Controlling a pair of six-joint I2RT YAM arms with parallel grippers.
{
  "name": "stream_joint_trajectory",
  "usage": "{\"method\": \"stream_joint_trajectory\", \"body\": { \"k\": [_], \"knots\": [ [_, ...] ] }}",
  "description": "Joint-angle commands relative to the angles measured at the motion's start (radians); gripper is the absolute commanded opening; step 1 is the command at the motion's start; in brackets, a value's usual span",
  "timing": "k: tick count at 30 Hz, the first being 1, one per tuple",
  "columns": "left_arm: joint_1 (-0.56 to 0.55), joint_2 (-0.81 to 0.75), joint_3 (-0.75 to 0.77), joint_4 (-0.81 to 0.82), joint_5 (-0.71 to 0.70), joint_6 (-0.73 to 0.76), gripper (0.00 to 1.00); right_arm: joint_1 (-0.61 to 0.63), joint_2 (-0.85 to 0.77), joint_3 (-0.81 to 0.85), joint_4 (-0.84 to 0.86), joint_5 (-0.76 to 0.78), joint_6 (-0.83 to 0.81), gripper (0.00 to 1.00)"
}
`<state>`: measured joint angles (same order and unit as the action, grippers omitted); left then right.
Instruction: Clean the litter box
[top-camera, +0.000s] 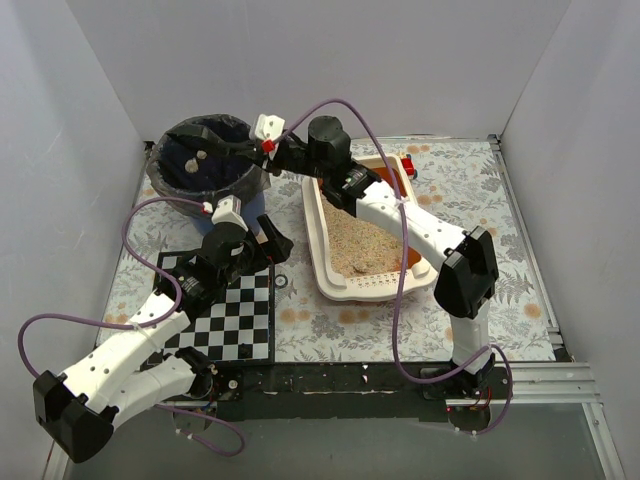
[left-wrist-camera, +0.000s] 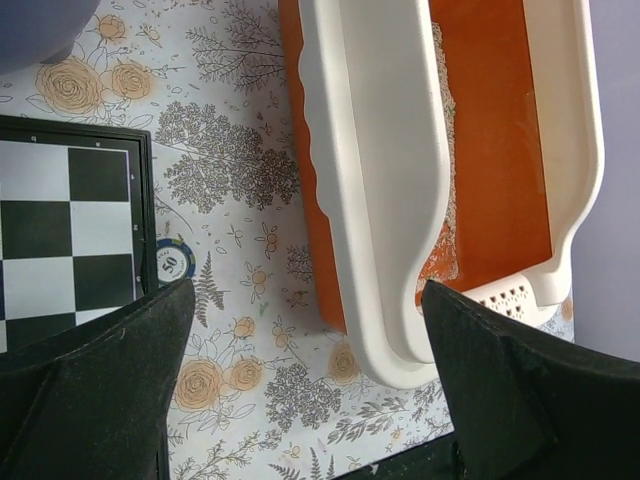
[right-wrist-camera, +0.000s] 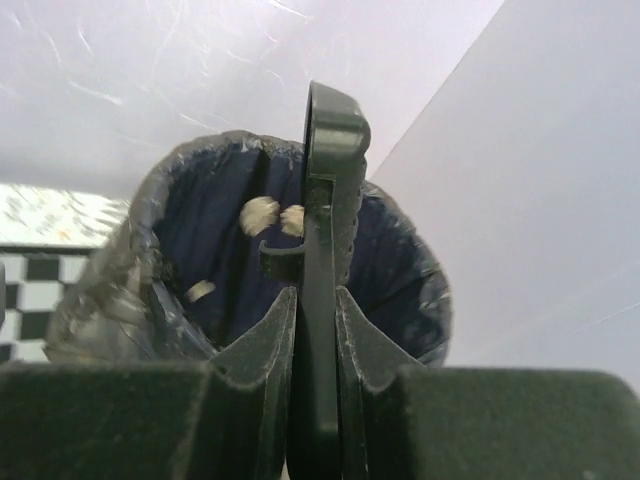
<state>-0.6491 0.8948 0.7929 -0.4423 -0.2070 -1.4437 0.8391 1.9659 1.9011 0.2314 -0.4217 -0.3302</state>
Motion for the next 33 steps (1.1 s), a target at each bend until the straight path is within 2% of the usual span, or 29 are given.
{"method": "stream_joint_trajectory", "body": {
  "k": [1, 7, 9, 11, 14, 16, 19, 24, 26, 30, 33],
  "knots": [
    [0.005, -0.020, 0.015, -0.015, -0.037, 0.005, 0.98, 0.040, -0.097, -0.072, 0.077, -0.002, -0.423, 0.01],
    [0.005, -0.010, 0.028, -0.021, -0.046, 0.002, 0.98, 0.064, -0.121, -0.114, 0.069, 0.041, -0.579, 0.01],
    [0.006, -0.005, 0.037, -0.022, -0.049, 0.003, 0.98, 0.071, -0.137, -0.152, 0.115, 0.050, -0.589, 0.01],
    [0.006, 0.004, 0.046, -0.024, -0.051, -0.001, 0.98, 0.071, -0.160, -0.192, 0.217, 0.089, -0.491, 0.01],
    [0.005, 0.012, 0.057, -0.022, -0.049, -0.012, 0.98, 0.071, -0.189, -0.203, 0.313, 0.281, -0.229, 0.01],
    [0.005, 0.018, 0.065, -0.021, -0.046, -0.012, 0.98, 0.071, -0.212, -0.130, 0.223, 0.499, -0.054, 0.01],
    [0.005, 0.032, 0.081, -0.012, -0.039, -0.012, 0.98, 0.068, -0.278, -0.082, 0.071, 0.696, 0.051, 0.01],
    [0.005, 0.094, 0.124, 0.048, -0.005, -0.011, 0.98, 0.052, -0.504, -0.298, 0.005, 0.975, 0.112, 0.01],
    [0.005, 0.139, 0.158, 0.074, 0.001, -0.011, 0.98, 0.031, -0.574, -0.347, -0.085, 1.081, 0.157, 0.01],
    [0.005, 0.274, 0.250, 0.114, 0.017, -0.003, 0.98, -0.050, -0.665, -0.444, -0.330, 1.068, 0.192, 0.01],
    [0.006, 0.406, 0.333, 0.157, 0.082, 0.028, 0.98, -0.141, -0.676, -0.471, -0.550, 1.104, 0.322, 0.01]
  ]
}}
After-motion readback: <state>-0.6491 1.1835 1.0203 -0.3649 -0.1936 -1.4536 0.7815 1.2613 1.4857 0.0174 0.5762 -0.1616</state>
